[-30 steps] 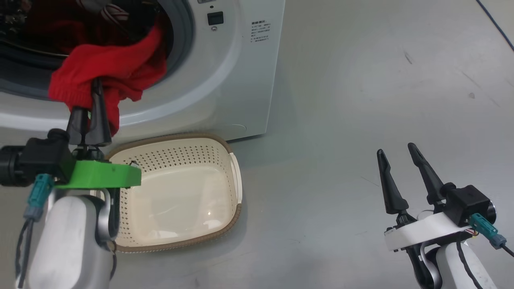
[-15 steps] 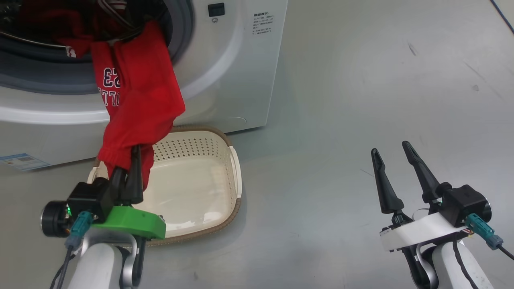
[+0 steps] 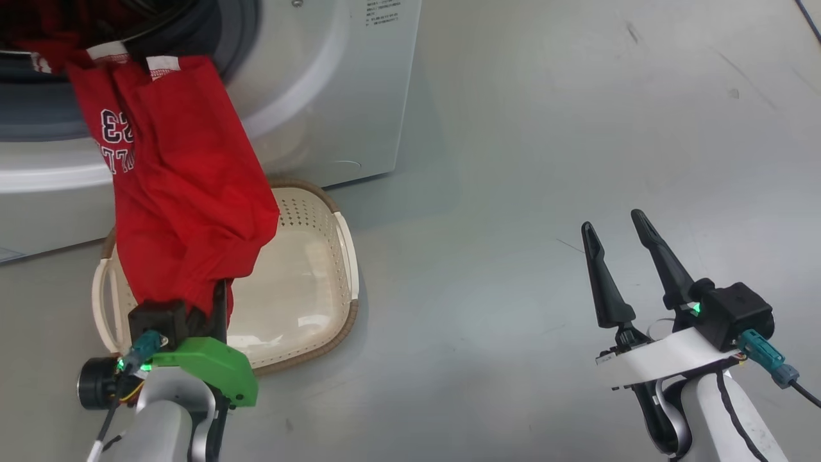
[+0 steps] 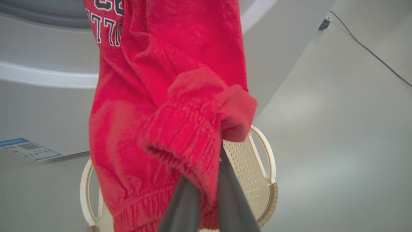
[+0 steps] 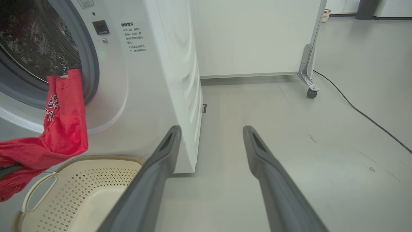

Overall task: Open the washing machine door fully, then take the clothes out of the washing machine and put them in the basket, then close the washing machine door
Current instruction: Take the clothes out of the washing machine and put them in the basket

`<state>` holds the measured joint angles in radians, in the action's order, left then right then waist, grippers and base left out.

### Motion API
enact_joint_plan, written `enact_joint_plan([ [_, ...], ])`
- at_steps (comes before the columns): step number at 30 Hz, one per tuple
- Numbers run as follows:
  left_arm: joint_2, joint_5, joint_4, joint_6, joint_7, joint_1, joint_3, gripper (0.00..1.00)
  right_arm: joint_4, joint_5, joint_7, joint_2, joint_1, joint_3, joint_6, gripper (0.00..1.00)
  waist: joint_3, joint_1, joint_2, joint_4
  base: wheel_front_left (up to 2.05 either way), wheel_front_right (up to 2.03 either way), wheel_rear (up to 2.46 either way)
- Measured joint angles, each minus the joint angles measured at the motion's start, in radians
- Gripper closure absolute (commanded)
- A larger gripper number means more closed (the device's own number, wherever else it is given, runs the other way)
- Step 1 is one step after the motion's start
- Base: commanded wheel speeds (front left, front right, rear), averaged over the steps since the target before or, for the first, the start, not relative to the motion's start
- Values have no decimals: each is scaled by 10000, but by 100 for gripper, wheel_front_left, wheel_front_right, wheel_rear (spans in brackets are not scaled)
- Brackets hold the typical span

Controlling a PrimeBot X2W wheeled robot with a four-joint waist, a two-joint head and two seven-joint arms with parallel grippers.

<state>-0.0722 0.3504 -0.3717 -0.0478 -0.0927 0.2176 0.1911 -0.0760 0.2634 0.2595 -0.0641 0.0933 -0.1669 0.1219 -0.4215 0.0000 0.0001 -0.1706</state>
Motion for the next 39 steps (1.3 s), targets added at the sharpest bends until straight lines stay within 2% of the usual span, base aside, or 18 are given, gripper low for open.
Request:
enact_joint_plan([
  [7, -178, -2, -1317, 105, 479, 1171, -71, 100, 40, 100, 0, 27, 278, -25, 0, 0, -479, 0, 0, -401, 0, 0, 0],
  [17, -211, 437, -3055, 190, 614, 2184, -573, 100, -88, 366, 0, 77, 633, -146, 0, 0, -909, 0, 0, -882, 0, 0, 0],
  [18, -219, 456, -3208, 199, 623, 2243, -585, 92, -104, 376, 0, 82, 633, -132, 2, 0, -932, 0, 0, -913, 0, 0, 0],
  [19, -213, 479, -3365, 222, 629, 2302, -600, 67, -107, 391, 0, 84, 633, -119, 0, 0, -953, 0, 0, -936, 0, 0, 0],
  [20, -213, 500, -3513, 232, 669, 2352, -600, 42, -115, 408, 0, 84, 633, -109, 0, 0, -968, 0, 0, -956, 0, 0, 0],
  [21, -211, 502, -3651, 268, 686, 2392, -608, 0, -121, 416, 0, 86, 633, -107, 0, 0, -979, 0, 0, -972, 0, 0, 0],
  [31, -293, 560, -4579, 276, 525, 2960, -731, 0, -190, 445, 0, 119, 773, 6, 0, 0, -1029, 0, 0, -1020, 0, 0, 0],
  [39, -305, 410, -4893, 460, -328, 3129, -556, 0, -299, 443, 0, 146, 830, 190, 2, 0, -770, 0, 0, -849, 0, 0, 0],
])
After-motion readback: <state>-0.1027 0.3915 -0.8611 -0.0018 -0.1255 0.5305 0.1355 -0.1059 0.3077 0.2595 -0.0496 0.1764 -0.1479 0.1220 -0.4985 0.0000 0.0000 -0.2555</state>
